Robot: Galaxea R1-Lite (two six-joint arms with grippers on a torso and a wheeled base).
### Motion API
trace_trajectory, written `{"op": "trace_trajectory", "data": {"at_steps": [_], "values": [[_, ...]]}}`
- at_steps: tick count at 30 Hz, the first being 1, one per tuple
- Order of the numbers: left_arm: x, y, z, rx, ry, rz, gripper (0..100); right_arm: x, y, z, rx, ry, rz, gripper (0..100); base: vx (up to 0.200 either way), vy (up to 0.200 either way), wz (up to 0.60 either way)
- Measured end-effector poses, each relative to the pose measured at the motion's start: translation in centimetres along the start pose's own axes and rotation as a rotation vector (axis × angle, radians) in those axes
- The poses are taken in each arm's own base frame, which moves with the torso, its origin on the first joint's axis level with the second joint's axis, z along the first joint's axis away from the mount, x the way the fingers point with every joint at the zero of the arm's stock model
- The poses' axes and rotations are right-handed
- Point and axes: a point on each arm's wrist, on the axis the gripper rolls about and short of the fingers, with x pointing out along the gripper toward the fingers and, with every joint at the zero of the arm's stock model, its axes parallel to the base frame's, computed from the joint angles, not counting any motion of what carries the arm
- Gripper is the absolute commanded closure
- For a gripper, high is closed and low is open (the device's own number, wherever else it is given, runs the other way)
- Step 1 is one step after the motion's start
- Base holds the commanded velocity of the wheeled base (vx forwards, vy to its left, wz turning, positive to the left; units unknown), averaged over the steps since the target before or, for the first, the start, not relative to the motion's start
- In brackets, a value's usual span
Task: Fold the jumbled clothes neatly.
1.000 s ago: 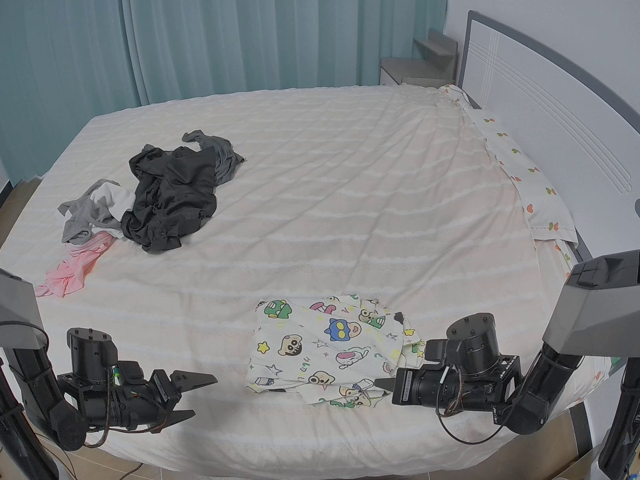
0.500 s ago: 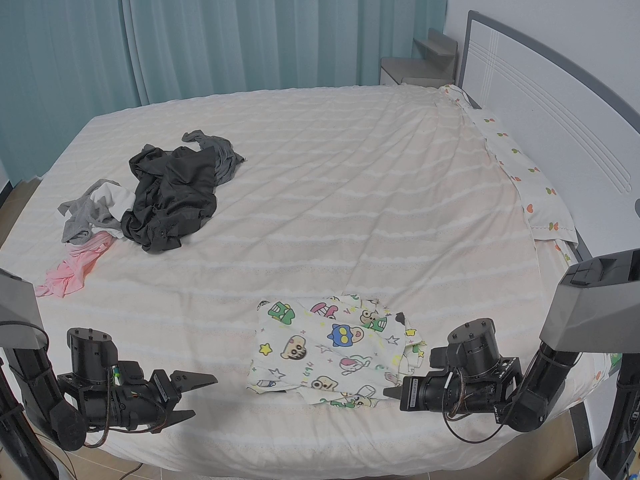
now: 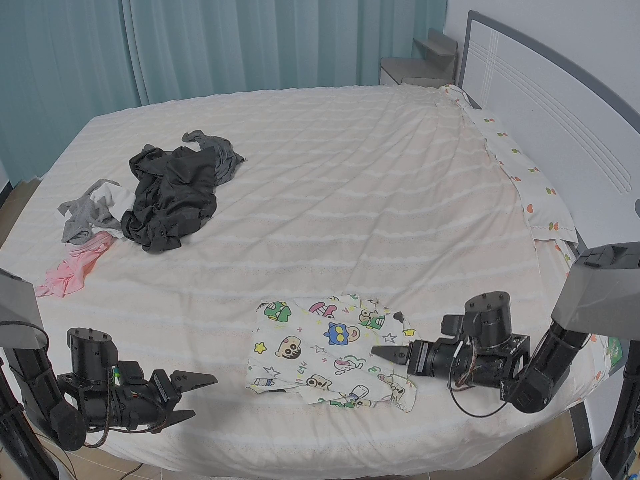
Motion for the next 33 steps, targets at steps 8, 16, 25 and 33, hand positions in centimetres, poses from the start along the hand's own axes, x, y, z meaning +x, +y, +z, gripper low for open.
{"op": "trace_trajectory", "data": {"at_steps": [8, 16, 25, 33], "values": [[0.0, 0.0, 0.0, 0.001, 0.0, 0.0, 0, 2.9, -0.2, 2.6, 0.005, -0.072, 0.012, 0, 0.0, 0.0, 0.0], [0.0, 0.0, 0.0, 0.001, 0.0, 0.0, 0, 5.5, -1.9, 1.3, 0.015, -0.049, -0.028, 0, 0.0, 0.0, 0.0], [0.0, 0.0, 0.0, 0.001, 0.0, 0.0, 0, 6.1, -2.1, 1.1, 0.014, -0.046, -0.03, 0, 0.0, 0.0, 0.0], [0.0, 0.0, 0.0, 0.001, 0.0, 0.0, 0, 7.3, -1.8, 2.2, 0.011, -0.064, -0.021, 100, 0.0, 0.0, 0.0]]}}
